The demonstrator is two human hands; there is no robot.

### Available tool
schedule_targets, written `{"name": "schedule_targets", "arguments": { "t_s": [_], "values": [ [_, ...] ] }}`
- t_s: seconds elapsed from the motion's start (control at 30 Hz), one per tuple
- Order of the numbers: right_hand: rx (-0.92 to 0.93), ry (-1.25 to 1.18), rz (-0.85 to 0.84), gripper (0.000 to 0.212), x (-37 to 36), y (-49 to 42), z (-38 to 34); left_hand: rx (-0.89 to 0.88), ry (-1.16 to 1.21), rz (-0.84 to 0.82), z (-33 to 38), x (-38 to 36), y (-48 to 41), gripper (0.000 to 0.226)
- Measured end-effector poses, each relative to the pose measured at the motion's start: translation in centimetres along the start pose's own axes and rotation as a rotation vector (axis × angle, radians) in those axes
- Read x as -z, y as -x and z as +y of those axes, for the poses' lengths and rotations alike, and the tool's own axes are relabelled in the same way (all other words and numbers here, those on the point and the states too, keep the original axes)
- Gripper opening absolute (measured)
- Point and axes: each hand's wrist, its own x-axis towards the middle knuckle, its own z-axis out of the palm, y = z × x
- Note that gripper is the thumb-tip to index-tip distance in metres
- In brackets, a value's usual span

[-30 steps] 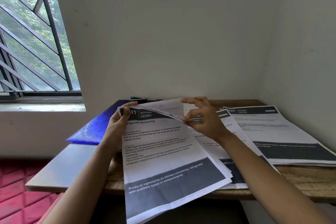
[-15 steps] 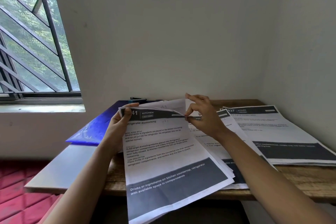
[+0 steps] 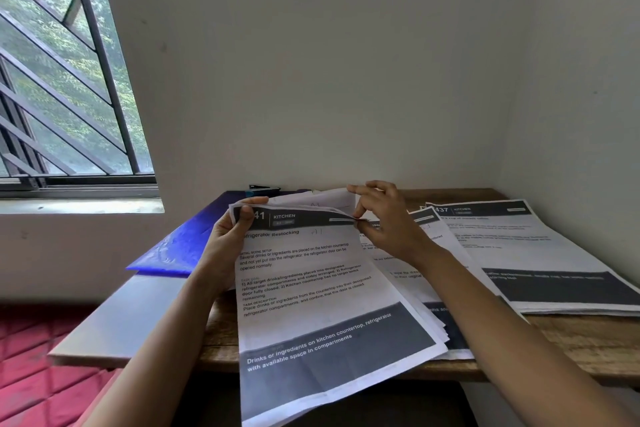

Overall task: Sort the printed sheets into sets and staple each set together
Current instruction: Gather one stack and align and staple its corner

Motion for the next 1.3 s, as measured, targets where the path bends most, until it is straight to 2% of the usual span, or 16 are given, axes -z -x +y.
{"name": "schedule_targets", "arguments": {
  "t_s": [0.17, 0.3, 0.4, 0.6, 0.7, 0.8, 0.93, 1.07, 1.13, 1.2, 1.3],
  "values": [
    [0.023, 0.006, 0.040, 0.016, 0.0, -0.1, 0.2, 0.010, -0.004, 0.008, 0.0, 0.2, 0.2, 0.060],
    [0.018, -0.047, 0.112, 0.017, 0.4, -0.1, -0.4, 0.021, -0.011, 0.051, 0.0, 0.0, 0.2, 0.023],
    [-0.006, -0.126, 0.118, 0.016, 0.8, 0.1, -0.9, 0.022, -0.023, 0.075, 0.0, -0.1, 0.2, 0.022],
    [-0.057, -0.427, -0.046, 0.027, 1.9, 0.7, -2.7, -0.015, -0.039, 0.124, -0.1, 0.3, -0.2, 0.023],
    [-0.039, -0.447, -0.196, 0.027, 2.0, 0.8, -3.5, -0.024, -0.042, 0.139, -0.1, 0.4, -0.2, 0.024],
    [-0.024, -0.452, -0.254, 0.027, 1.8, 0.8, -3.9, -0.018, -0.036, 0.140, -0.1, 0.3, -0.1, 0.023],
    [-0.068, -0.396, -0.170, 0.026, 1.6, 0.6, -3.3, -0.007, -0.017, 0.147, 0.0, 0.3, -0.1, 0.021],
    [-0.020, -0.192, 0.041, 0.022, 0.9, 0.1, -2.0, 0.000, -0.020, 0.124, 0.0, 0.2, -0.1, 0.021],
    [-0.076, -0.131, 0.111, 0.024, 0.6, 0.0, -1.6, -0.003, -0.028, 0.113, 0.0, 0.1, -0.1, 0.021],
    [-0.170, -0.140, 0.093, 0.034, 0.4, 0.0, -1.3, -0.008, -0.029, 0.098, 0.1, -0.1, 0.1, 0.022],
    [-0.208, -0.149, 0.006, 0.044, 0.2, 0.0, -1.1, 0.001, -0.031, 0.085, 0.1, -0.2, 0.1, 0.020]
  ]
}}
